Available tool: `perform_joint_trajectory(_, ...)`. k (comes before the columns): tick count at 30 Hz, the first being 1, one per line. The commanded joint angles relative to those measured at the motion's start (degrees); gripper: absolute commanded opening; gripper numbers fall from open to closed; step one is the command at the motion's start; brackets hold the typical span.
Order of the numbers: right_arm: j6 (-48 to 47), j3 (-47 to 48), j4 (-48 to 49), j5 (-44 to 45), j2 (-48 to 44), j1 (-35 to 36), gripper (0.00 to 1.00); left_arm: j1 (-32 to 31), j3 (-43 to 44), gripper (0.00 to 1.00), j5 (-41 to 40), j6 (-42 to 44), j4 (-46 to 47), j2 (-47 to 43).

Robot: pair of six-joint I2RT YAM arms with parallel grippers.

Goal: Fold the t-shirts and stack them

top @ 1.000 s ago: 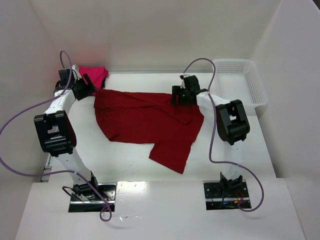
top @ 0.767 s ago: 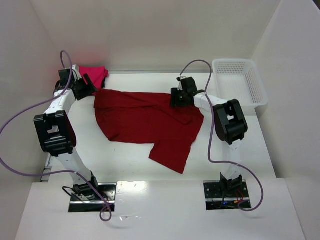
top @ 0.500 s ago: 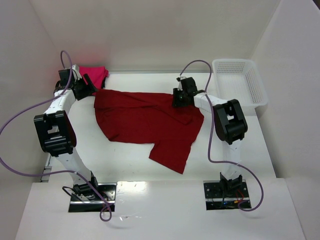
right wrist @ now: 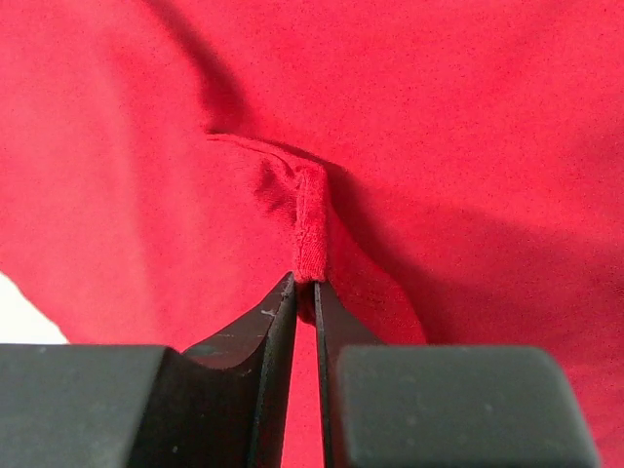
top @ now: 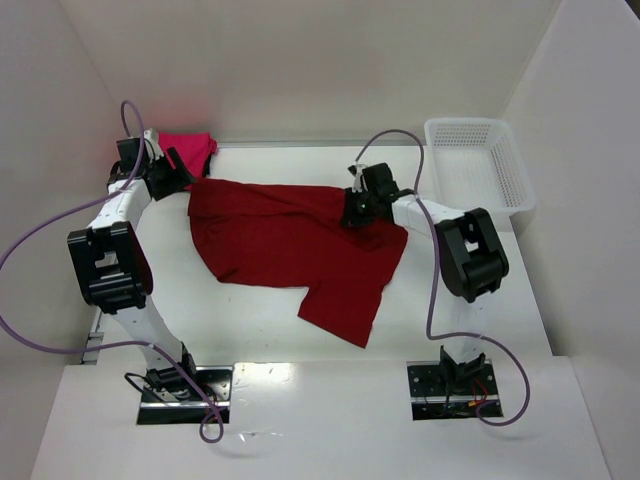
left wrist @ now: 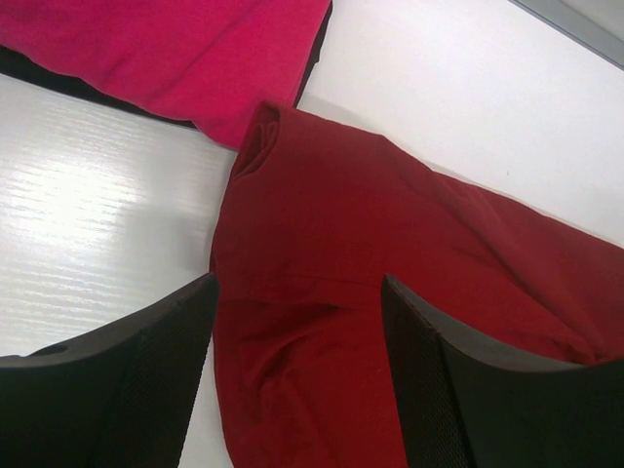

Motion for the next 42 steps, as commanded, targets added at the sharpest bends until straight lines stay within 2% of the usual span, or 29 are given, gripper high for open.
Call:
perform_joint_trajectory(1,0.36,-3.25,1.3,-8.2,-6.88,2.19,0.17,-0.02,1.7,0.75,1.82,0.6,1.21,-2.68)
perform_joint_trajectory(6,0.36,-8.8,3.84,-14.46,-10.49,6.48,0.26,-0.02,1.18,0.75,2.96,0.6,1.21,-2.16)
perform_joint_trajectory(8,0.36,-8.8,3.07,-15.16,-10.49,7.81,0.4,-0.02,1.17,0.75,3.49,0.6,1.21,-2.15)
perform_joint_trajectory(10,0.36,-8.8,2.54,-15.17,-9.78,8.86,0.43,-0.02,1.17,0.75,3.49,0.6,1.21,-2.15)
perform_joint_trajectory(12,0.36,-8.27,1.83,-15.17,-9.26,9.39,0.51,-0.02,1.17,0.75,4.01,0.6,1.21,-2.15)
perform_joint_trajectory(14,0.89,-8.27,1.31,-12.55,-9.95,9.4,0.61,-0.02,1.17,0.75,4.01,0.6,1.21,-2.15)
perform_joint_trajectory(18,2.64,-8.27,1.3,-0.97,-13.91,8.61,0.8,-0.54,1.17,0.77,5.95,1.66,1.21,-2.15)
perform_joint_trajectory(21,4.66,-6.17,1.82,3.53,-15.85,5.01,0.88,-0.54,1.96,0.78,5.95,2.71,-0.19,-1.63)
perform_joint_trajectory(25,5.9,-0.3,-0.71,16.87,-14.8,-0.52,0.91,-1.07,1.96,0.8,5.34,3.33,-0.72,-1.63)
perform_joint_trajectory(28,5.9,4.71,-3.7,21.38,-10.5,-4.39,0.91,-1.6,1.96,0.82,2.71,3.33,-1.24,-1.63)
perform_joint_trajectory(32,5.2,8.95,-5.03,23.58,-4.87,-6.77,0.91,-2.21,0.74,0.84,-0.55,5.61,-1.25,-1.63)
perform_joint_trajectory(42,5.2,14.13,-5.81,24.12,4.8,-7.3,0.91,-2.21,0.12,0.85,-4.42,6.14,-1.25,1.0)
